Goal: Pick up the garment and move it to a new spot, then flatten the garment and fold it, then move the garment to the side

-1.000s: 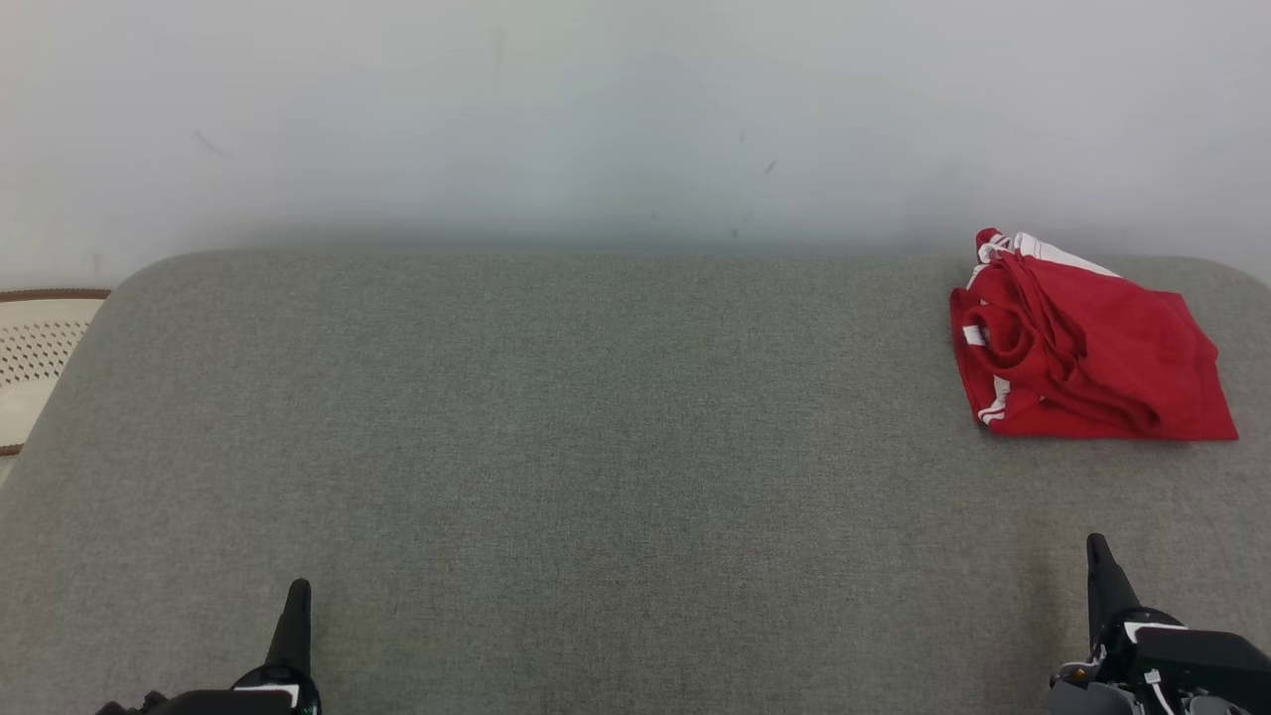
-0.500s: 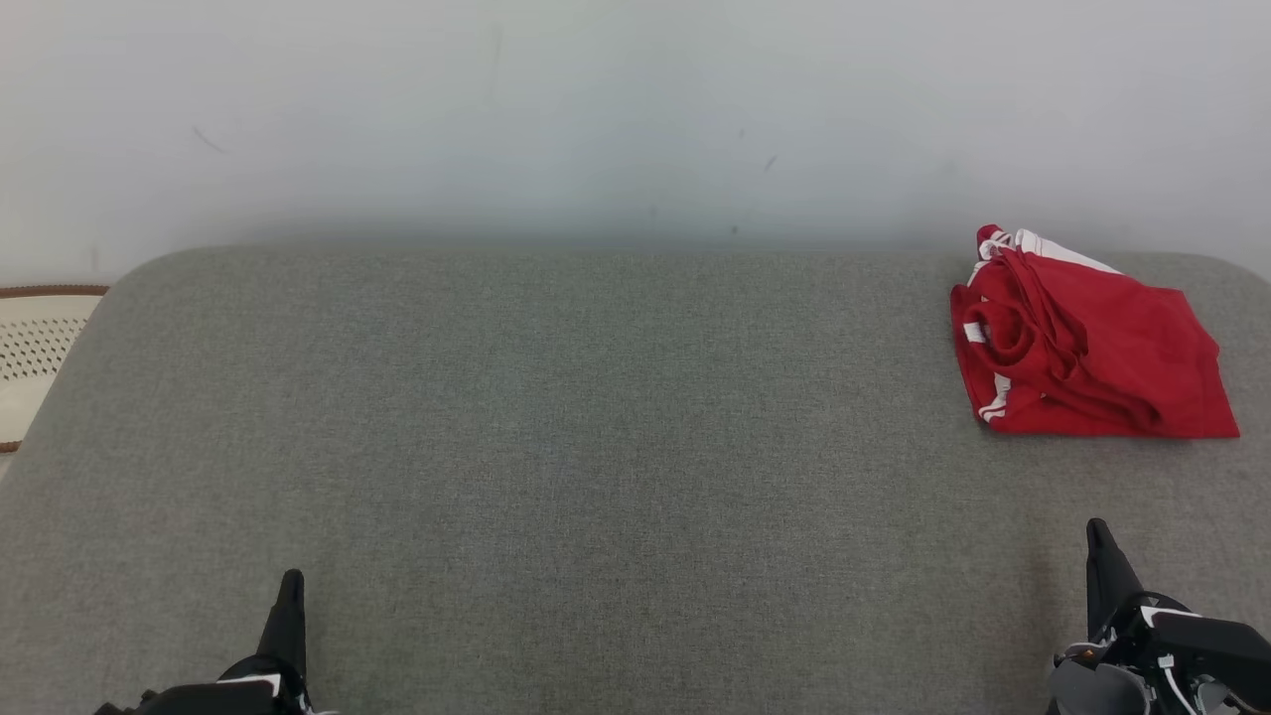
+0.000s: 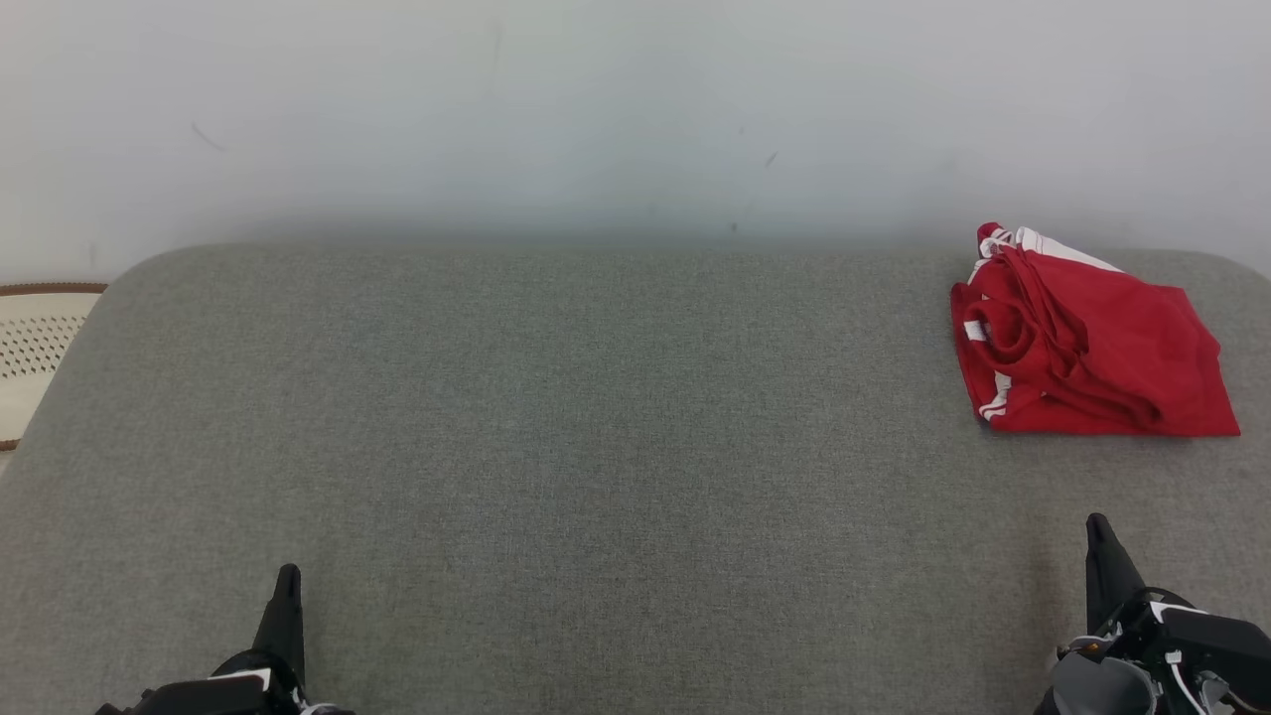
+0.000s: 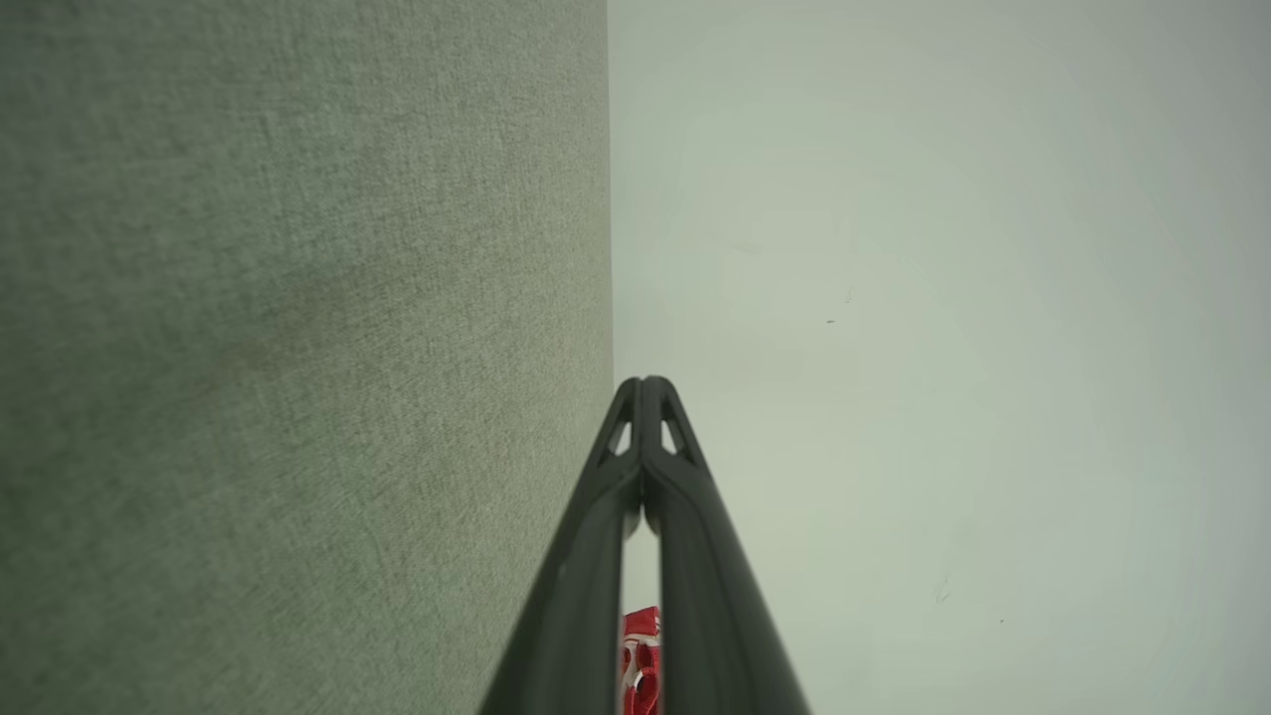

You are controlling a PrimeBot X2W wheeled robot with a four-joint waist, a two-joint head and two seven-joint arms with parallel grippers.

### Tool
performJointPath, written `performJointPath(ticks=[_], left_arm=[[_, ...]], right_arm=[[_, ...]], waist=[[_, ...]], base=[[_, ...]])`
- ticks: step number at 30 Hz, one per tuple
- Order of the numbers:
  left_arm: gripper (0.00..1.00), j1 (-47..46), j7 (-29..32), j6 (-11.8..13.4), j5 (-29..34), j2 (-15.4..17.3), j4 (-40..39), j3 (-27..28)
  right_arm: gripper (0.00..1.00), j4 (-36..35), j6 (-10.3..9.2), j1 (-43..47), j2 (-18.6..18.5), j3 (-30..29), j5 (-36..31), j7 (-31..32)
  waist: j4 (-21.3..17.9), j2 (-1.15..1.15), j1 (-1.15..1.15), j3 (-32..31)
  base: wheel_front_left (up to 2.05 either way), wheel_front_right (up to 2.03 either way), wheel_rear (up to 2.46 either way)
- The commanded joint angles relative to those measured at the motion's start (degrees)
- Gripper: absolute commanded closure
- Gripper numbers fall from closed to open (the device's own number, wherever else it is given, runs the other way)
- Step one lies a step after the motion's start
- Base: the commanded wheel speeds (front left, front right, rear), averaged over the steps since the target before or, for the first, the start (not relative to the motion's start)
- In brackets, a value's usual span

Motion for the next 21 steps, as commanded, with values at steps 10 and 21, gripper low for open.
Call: performJointPath(ticks=[10, 21], left_arm=[[1.00, -0.5, 0.2, -0.2, -0.2, 0.0, 0.1, 0.2], [1.00, -0.5, 0.2, -0.2, -0.2, 0.0, 0.1, 0.2]], right_arm=[[1.00, 0.0, 0.02, 0.0, 0.2, -0.3, -0.2, 0.3], [1.00, 0.0, 0.02, 0.0, 0.3, -0.5, -0.5, 0.5]], waist=[[0.0, 0.00, 0.00, 0.0], [0.0, 0.00, 0.00, 0.0]], base=[[0.00, 0.00, 0.00], [0.00, 0.00, 0.00]])
